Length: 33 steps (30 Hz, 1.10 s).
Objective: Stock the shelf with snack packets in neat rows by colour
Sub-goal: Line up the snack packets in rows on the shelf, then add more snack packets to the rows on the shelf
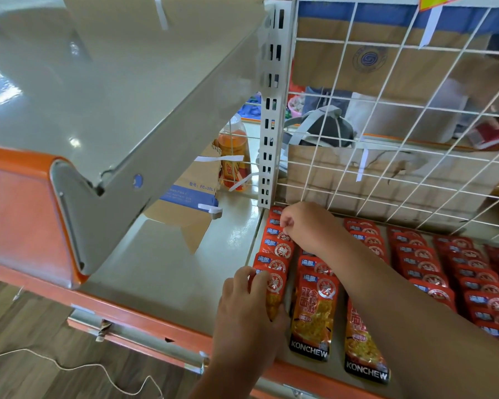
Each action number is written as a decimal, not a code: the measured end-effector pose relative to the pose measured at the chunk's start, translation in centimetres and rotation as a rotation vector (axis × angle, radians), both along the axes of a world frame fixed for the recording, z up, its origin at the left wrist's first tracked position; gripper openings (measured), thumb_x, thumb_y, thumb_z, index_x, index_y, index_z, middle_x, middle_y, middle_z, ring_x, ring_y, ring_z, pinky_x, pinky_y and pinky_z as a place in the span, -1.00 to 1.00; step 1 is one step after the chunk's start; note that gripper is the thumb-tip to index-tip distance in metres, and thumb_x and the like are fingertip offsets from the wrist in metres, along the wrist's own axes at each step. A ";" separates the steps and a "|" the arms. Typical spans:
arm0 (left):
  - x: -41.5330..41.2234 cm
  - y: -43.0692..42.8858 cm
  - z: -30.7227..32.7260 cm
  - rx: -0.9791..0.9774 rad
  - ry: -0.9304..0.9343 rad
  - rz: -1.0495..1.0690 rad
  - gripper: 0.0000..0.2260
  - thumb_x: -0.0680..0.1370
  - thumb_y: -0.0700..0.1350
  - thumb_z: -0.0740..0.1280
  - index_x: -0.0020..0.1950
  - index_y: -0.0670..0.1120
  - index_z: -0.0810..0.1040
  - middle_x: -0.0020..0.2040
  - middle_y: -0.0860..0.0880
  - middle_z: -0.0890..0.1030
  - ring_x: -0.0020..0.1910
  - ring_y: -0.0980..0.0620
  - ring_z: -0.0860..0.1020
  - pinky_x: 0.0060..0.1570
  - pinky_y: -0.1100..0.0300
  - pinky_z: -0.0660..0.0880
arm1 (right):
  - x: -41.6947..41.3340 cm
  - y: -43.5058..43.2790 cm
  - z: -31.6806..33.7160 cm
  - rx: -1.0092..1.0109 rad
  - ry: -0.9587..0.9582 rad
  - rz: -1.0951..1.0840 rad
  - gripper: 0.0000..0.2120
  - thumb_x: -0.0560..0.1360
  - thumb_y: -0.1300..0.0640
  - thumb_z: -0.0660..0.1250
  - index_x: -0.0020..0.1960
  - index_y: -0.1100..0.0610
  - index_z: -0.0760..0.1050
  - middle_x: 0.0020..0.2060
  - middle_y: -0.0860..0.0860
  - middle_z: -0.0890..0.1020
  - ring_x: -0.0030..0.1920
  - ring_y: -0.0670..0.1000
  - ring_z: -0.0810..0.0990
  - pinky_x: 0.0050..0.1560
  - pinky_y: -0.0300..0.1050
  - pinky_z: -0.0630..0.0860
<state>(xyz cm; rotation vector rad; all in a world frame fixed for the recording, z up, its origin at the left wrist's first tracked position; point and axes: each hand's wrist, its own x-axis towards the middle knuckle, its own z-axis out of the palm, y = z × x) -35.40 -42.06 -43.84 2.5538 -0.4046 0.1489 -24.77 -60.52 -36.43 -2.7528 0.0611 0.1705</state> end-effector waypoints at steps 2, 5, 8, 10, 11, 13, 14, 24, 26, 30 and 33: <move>0.0 0.0 -0.1 0.002 -0.012 0.005 -0.54 0.46 0.23 0.43 0.29 0.17 0.40 0.27 0.16 0.39 0.15 0.15 0.40 0.04 0.20 0.53 | -0.2 0.0 0.0 0.008 -0.025 -0.001 -0.92 0.56 0.10 0.38 0.02 0.00 0.63 0.01 -0.04 0.66 -0.01 -0.01 0.61 0.08 -0.04 0.58; 0.1 0.0 -0.1 0.006 -0.011 0.001 -0.55 0.48 0.25 0.41 0.30 0.17 0.39 0.29 0.17 0.39 0.18 0.14 0.40 0.09 0.19 0.51 | -0.5 0.0 0.1 -0.013 -0.069 -0.006 -0.93 0.56 0.07 0.37 -0.03 0.01 0.63 -0.07 -0.07 0.65 -0.05 -0.02 0.62 0.03 -0.04 0.59; 0.0 0.0 -0.1 0.010 -0.004 -0.002 -0.54 0.49 0.25 0.41 0.31 0.19 0.36 0.31 0.17 0.38 0.20 0.14 0.39 0.12 0.19 0.49 | -0.8 0.3 0.5 -0.020 -0.024 0.042 -0.88 0.57 0.03 0.36 -0.07 0.04 0.65 -0.13 -0.06 0.65 -0.11 -0.04 0.62 -0.03 -0.11 0.57; 0.0 0.0 -0.1 0.013 -0.012 0.002 -0.54 0.47 0.22 0.44 0.30 0.18 0.39 0.28 0.16 0.40 0.17 0.15 0.40 0.07 0.21 0.47 | -0.9 0.7 0.5 -0.034 0.019 0.082 -0.85 0.59 0.05 0.35 -0.06 0.06 0.66 -0.13 -0.03 0.65 -0.13 -0.04 0.62 -0.06 -0.15 0.54; 0.0 0.0 0.0 0.013 -0.015 0.005 -0.54 0.46 0.21 0.45 0.29 0.17 0.40 0.27 0.16 0.40 0.15 0.15 0.40 0.05 0.22 0.46 | -0.9 0.9 0.5 -0.041 0.024 0.093 -0.85 0.59 0.07 0.33 -0.04 0.07 0.66 -0.11 -0.02 0.66 -0.12 -0.04 0.61 -0.06 -0.16 0.53; 0.0 0.0 -0.1 0.011 -0.025 0.004 -0.54 0.45 0.21 0.46 0.28 0.17 0.41 0.26 0.16 0.41 0.13 0.15 0.40 0.02 0.23 0.45 | -0.9 1.3 0.5 -0.032 0.026 0.094 -0.86 0.60 0.12 0.32 0.01 0.08 0.66 -0.06 0.00 0.66 -0.09 -0.03 0.61 -0.04 -0.16 0.54; 0.0 0.0 -0.1 0.011 -0.028 0.002 -0.55 0.45 0.21 0.46 0.27 0.17 0.41 0.26 0.16 0.40 0.13 0.15 0.40 0.02 0.23 0.46 | -0.9 1.4 0.6 -0.019 0.026 0.092 -0.86 0.59 0.14 0.32 0.03 0.09 0.66 -0.04 0.00 0.67 -0.07 -0.02 0.62 -0.02 -0.16 0.55; 0.0 0.1 -0.3 0.008 -0.053 0.008 -0.57 0.45 0.23 0.42 0.25 0.15 0.42 0.25 0.14 0.41 0.12 0.13 0.42 -0.01 0.19 0.53 | -0.7 1.5 0.0 0.008 0.035 0.078 -0.84 0.58 0.23 0.27 -0.03 0.13 0.63 -0.13 0.03 0.64 -0.15 -0.02 0.60 -0.24 -0.28 0.42; 0.0 0.1 -0.3 0.005 -0.043 0.007 -0.56 0.45 0.23 0.43 0.26 0.16 0.42 0.26 0.15 0.40 0.12 0.15 0.40 0.00 0.21 0.51 | -0.6 1.4 -0.3 -0.008 0.029 0.075 -0.85 0.60 0.21 0.27 -0.03 0.13 0.63 -0.12 0.04 0.65 -0.15 -0.02 0.60 -0.26 -0.29 0.39; 0.1 0.1 -0.3 0.013 -0.056 0.005 -0.57 0.45 0.25 0.40 0.25 0.16 0.44 0.24 0.15 0.42 0.09 0.15 0.42 -0.02 0.22 0.51 | -0.5 1.4 -0.4 -0.021 0.029 0.070 -0.85 0.60 0.21 0.27 -0.02 0.15 0.62 -0.11 0.06 0.65 -0.12 0.01 0.61 -0.16 -0.20 0.46; 0.1 0.1 -0.3 0.015 -0.073 0.010 -0.57 0.45 0.27 0.37 0.25 0.14 0.47 0.23 0.13 0.45 0.09 0.11 0.47 -0.04 0.17 0.54 | -0.5 1.5 -0.5 -0.018 -0.004 0.070 -0.83 0.61 0.19 0.25 -0.02 0.16 0.62 -0.10 0.06 0.65 -0.11 0.00 0.61 -0.11 -0.21 0.47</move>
